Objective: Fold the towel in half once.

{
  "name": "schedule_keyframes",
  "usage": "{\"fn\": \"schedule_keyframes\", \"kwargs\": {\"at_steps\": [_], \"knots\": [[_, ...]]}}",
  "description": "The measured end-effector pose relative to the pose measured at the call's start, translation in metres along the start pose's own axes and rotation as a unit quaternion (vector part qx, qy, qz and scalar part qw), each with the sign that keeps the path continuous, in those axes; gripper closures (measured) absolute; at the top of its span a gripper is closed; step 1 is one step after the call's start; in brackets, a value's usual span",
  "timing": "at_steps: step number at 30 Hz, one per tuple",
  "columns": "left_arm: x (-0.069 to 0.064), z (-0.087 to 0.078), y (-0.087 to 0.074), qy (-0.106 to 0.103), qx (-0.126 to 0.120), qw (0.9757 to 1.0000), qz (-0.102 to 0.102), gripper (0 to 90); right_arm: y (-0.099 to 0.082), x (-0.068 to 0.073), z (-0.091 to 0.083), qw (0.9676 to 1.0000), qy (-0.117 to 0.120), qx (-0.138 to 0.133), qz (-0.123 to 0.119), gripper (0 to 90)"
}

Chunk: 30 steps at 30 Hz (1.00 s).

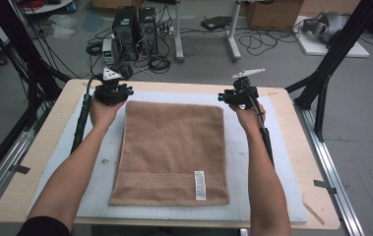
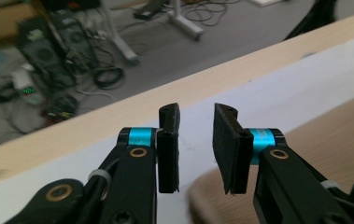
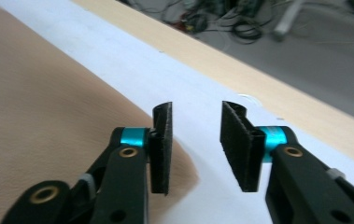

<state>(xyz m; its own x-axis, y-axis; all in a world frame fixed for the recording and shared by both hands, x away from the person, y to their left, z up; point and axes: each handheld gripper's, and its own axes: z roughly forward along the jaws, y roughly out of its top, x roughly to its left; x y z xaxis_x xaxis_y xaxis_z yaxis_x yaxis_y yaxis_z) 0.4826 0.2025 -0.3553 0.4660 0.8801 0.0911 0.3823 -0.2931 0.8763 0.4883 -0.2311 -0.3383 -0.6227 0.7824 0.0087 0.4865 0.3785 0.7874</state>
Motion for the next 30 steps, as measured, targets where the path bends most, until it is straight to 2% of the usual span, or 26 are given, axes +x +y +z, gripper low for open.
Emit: {"fn": "schedule_keyframes", "kwargs": {"at_steps": [1, 2, 3, 4, 6, 8, 10, 13, 15, 16, 19, 21, 23, 24, 25, 26, 27, 30], "knots": [[0.0, 0.001, -0.003, -0.007, 0.012, 0.9999, 0.011, 70.6, -0.002, 0.004, 0.003, 0.9997, 0.004, 0.016, -0.017, 60.3], [0.0, 0.002, -0.009, -0.021, 0.016, 0.9996, 0.007, 68.8, -0.005, 0.007, 0.007, 0.999, 0.011, 0.036, -0.026, 58.5], [0.0, 0.002, -0.014, -0.03, 0.022, 0.9993, 0.0, 66.9, -0.01, 0.01, 0.009, 0.9984, 0.02, 0.042, -0.033, 58.1], [0.0, 0.001, -0.021, -0.041, 0.028, 0.9987, -0.007, 64.9, -0.016, 0.013, 0.01, 0.9982, 0.026, 0.039, -0.036, 58.0], [-0.003, -0.004, -0.033, -0.058, 0.038, 0.9976, -0.003, 64.0, -0.029, 0.017, 0.012, 0.9973, 0.047, 0.049, -0.029, 55.5], [-0.007, -0.011, -0.046, -0.073, 0.039, 0.9966, -0.003, 62.0, -0.043, 0.025, 0.01, 0.9963, 0.053, 0.056, -0.039, 54.4], [-0.01, -0.018, -0.058, -0.086, 0.046, 0.9953, -0.004, 60.3, -0.054, 0.032, 0.004, 0.9957, 0.061, 0.061, -0.034, 52.7], [-0.019, -0.029, -0.072, -0.114, 0.055, 0.992, -0.001, 57.0, -0.073, 0.043, -0.009, 0.9957, 0.074, 0.045, -0.033, 53.1], [-0.027, -0.037, -0.081, -0.133, 0.059, 0.9894, 0.004, 56.2, -0.084, 0.048, -0.015, 0.9948, 0.091, 0.04, -0.023, 52.4], [-0.031, -0.041, -0.086, -0.14, 0.061, 0.9882, 0.012, 56.4, -0.091, 0.053, -0.018, 0.9932, 0.104, 0.045, -0.025, 52.4], [-0.043, -0.05, -0.099, -0.161, 0.071, 0.9841, 0.021, 59.1, -0.107, 0.069, -0.024, 0.9903, 0.12, 0.054, -0.045, 55.4], [-0.049, -0.05, -0.106, -0.164, 0.091, 0.9812, 0.045, 67.1, -0.116, 0.076, -0.022, 0.9874, 0.126, 0.074, -0.061, 59.0], [-0.053, -0.044, -0.112, -0.171, 0.117, 0.9764, 0.061, 78.0, -0.124, 0.08, -0.016, 0.9845, 0.133, 0.094, -0.064, 63.2], [-0.055, -0.043, -0.113, -0.17, 0.114, 0.9767, 0.064, 82.1, -0.127, 0.082, -0.012, 0.9833, 0.137, 0.102, -0.062, 66.3], [-0.055, -0.044, -0.113, -0.166, 0.109, 0.9776, 0.071, 86.3, -0.13, 0.084, -0.009, 0.9835, 0.135, 0.102, -0.064, 71.1], [-0.055, -0.044, -0.113, -0.164, 0.109, 0.9778, 0.071, 88.8, -0.13, 0.086, -0.01, 0.9842, 0.135, 0.092, -0.069, 79.4], [-0.054, -0.045, -0.112, -0.162, 0.108, 0.9783, 0.069, 89.2, -0.129, 0.087, -0.01, 0.9837, 0.137, 0.09, -0.074, 82.2], [-0.046, -0.053, -0.111, -0.15, 0.087, 0.9833, 0.054, 89.5, -0.124, 0.092, -0.012, 0.9824, 0.146, 0.084, -0.081, 83.9]]}}
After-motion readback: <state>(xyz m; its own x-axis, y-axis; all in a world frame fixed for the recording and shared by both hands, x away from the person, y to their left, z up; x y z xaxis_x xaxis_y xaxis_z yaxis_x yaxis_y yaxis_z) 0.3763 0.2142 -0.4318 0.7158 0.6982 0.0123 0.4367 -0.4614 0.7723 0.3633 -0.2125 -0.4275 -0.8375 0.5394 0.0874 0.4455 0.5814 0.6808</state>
